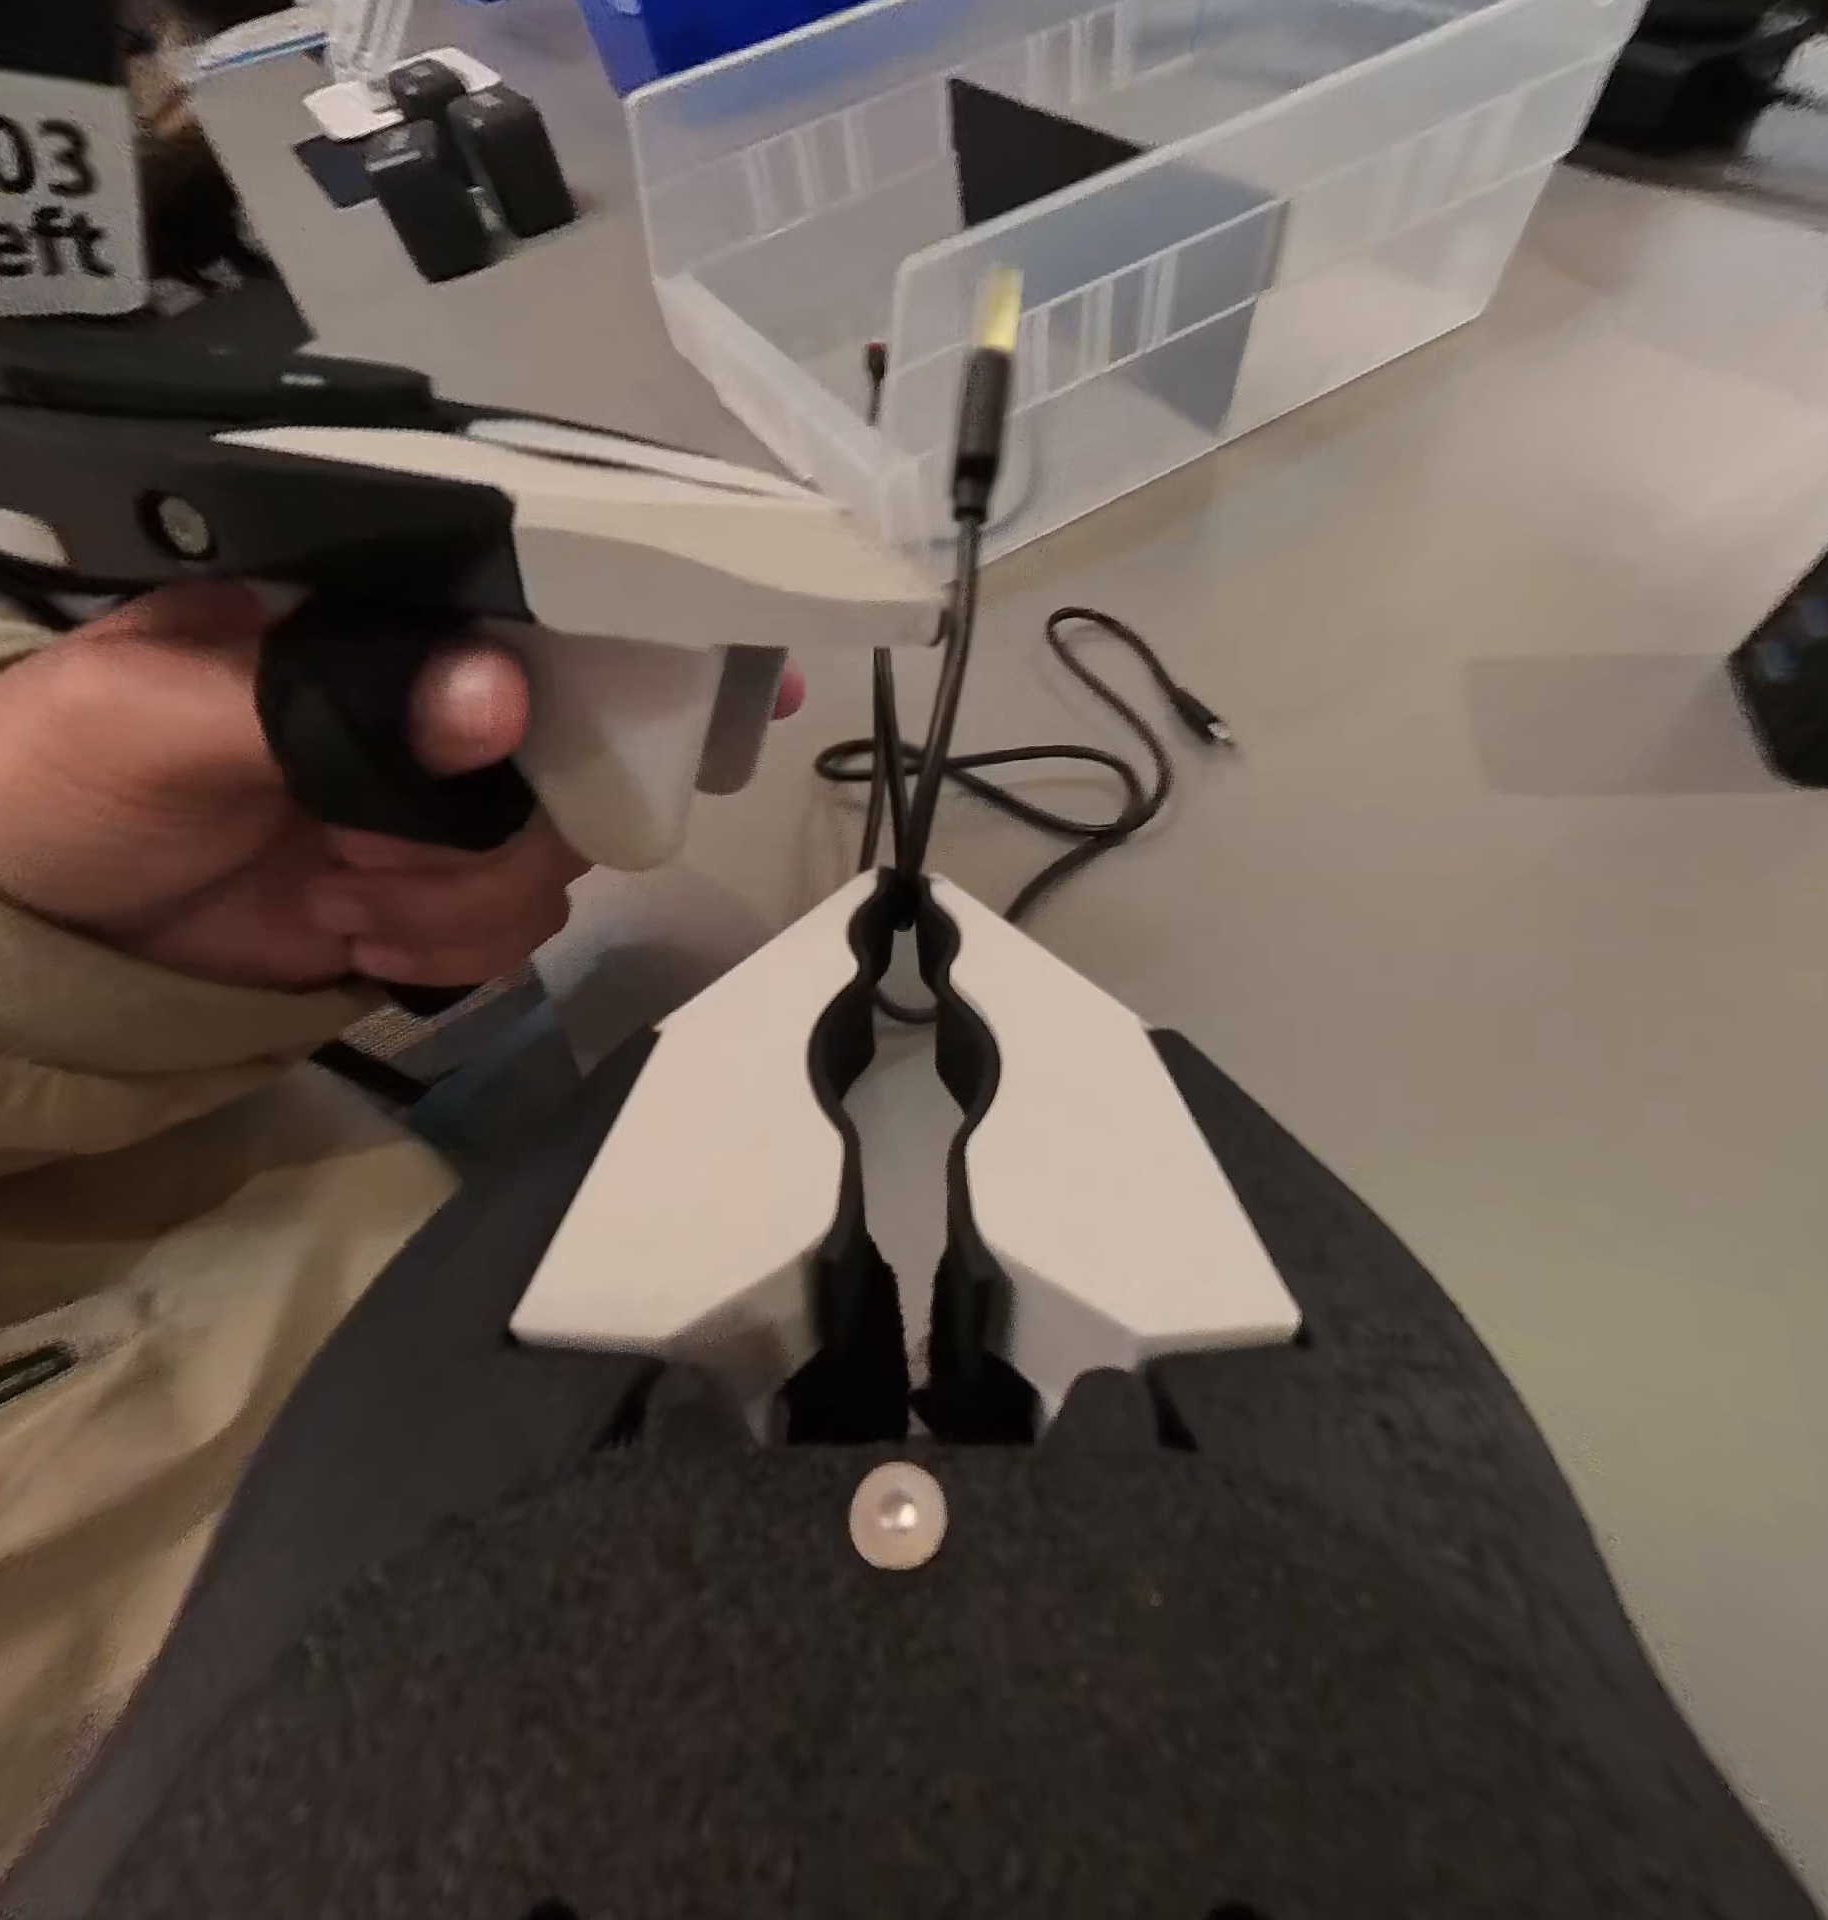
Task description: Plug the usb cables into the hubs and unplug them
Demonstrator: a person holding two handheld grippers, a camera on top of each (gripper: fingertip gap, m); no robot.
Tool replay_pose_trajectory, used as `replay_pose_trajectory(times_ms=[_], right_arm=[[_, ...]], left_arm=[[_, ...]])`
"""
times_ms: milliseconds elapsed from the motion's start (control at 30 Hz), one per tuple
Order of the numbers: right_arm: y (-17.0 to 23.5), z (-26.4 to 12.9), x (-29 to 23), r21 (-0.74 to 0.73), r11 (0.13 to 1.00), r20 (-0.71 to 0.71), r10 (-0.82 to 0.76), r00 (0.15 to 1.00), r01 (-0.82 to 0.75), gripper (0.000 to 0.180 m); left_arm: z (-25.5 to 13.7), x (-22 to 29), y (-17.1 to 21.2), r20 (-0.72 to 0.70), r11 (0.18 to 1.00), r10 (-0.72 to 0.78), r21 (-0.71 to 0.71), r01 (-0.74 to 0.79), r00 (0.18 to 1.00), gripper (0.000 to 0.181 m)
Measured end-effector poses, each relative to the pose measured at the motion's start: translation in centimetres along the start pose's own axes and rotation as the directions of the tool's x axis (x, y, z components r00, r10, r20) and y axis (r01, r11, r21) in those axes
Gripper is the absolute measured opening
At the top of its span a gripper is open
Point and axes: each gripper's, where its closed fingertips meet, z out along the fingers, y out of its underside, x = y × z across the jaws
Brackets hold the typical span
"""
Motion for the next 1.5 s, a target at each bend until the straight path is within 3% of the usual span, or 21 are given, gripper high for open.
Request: replay_pose_trajectory(times_ms=[100, 267, 400, 500, 600, 667, 767, 833, 1000, 1100, 1200, 1333, 1400, 1500], right_arm=[[0.1, 0.0, -1.1, 0.003, 0.999, 0.091, 0.035, 0.995, -0.035, 0.003], [-0.6, -0.4, 0.6, 0.046, 0.996, 0.022, 0.080, 0.997, -0.081, 0.002], [-0.3, -0.1, 0.2, 0.041, 0.997, 0.013, 0.060, 0.998, -0.060, 0.003], [0.0, 0.3, -0.7, 0.029, 0.999, 0.011, 0.023, 1.000, -0.023, 0.003], [0.7, 0.7, -1.0, -0.001, 1.000, 0.028, 0.027, 0.999, -0.027, 0.003], [0.5, 0.5, -1.6, 0.004, 1.000, 0.108, 0.020, 0.994, -0.020, 0.011], [0.0, -1.4, -2.4, 0.012, 0.999, 0.321, -0.038, 0.946, 0.036, 0.024], [0.2, -3.3, -3.0, -0.009, 0.999, 0.494, -0.031, 0.869, 0.040, 0.033], [-2.7, -5.4, -1.5, 0.102, 0.987, 0.594, 0.042, 0.804, -0.127, 0.045], [-2.9, -6.2, -2.3, 0.172, 0.982, 0.620, -0.050, 0.783, -0.073, 0.045], [-3.4, -7.5, -3.6, 0.156, 0.977, 0.730, -0.017, 0.684, -0.143, 0.044], [-3.5, -9.0, -5.0, 0.121, 0.976, 0.831, -0.001, 0.556, -0.179, 0.040], [-3.6, -9.2, -5.2, 0.126, 0.975, 0.838, -0.005, 0.545, -0.185, 0.039], [-3.5, -8.9, -5.1, 0.125, 0.977, 0.825, -0.006, 0.565, -0.172, 0.015]], left_arm=[[-0.3, -0.1, 0.3, -0.033, 0.999, -0.027, -0.017, 0.027, 0.999, 0.000], [-0.5, -0.4, 0.7, -0.027, 0.997, -0.067, -0.031, 0.067, 0.997, 0.001], [0.4, 0.3, 1.2, -0.047, 0.989, -0.145, -0.048, 0.142, 0.988, 0.028], [1.0, 0.2, 1.7, 0.000, 0.991, -0.120, -0.067, 0.119, 0.993, 0.023], [0.9, 0.4, 2.0, -0.016, 0.991, -0.088, -0.099, 0.086, 0.996, 0.005], [0.6, 0.4, 2.1, -0.032, 0.992, -0.049, -0.122, 0.045, 0.998, 0.002], [-0.2, 1.1, 2.2, -0.111, 0.988, 0.003, -0.154, -0.021, 0.994, 0.002], [-0.5, 1.6, 2.6, -0.164, 0.981, 0.008, -0.189, -0.040, 0.986, 0.003], [-0.6, 3.9, 4.9, -0.310, 0.947, 0.015, -0.301, -0.113, 0.951, 0.003], [-1.6, 7.4, 6.1, -0.500, 0.926, -0.069, -0.355, -0.132, 0.863, 0.003], [-2.4, 9.5, 6.8, -0.593, 0.913, -0.058, -0.357, -0.198, 0.803, 0.003], [-2.9, 10.8, 6.9, -0.637, 0.913, -0.091, -0.361, -0.192, 0.765, 0.003], [-2.9, 10.7, 7.2, -0.633, 0.905, -0.096, -0.377, -0.197, 0.768, 0.003], [-2.5, 10.2, 7.2, -0.606, 0.906, -0.088, -0.378, -0.188, 0.791, 0.003]])
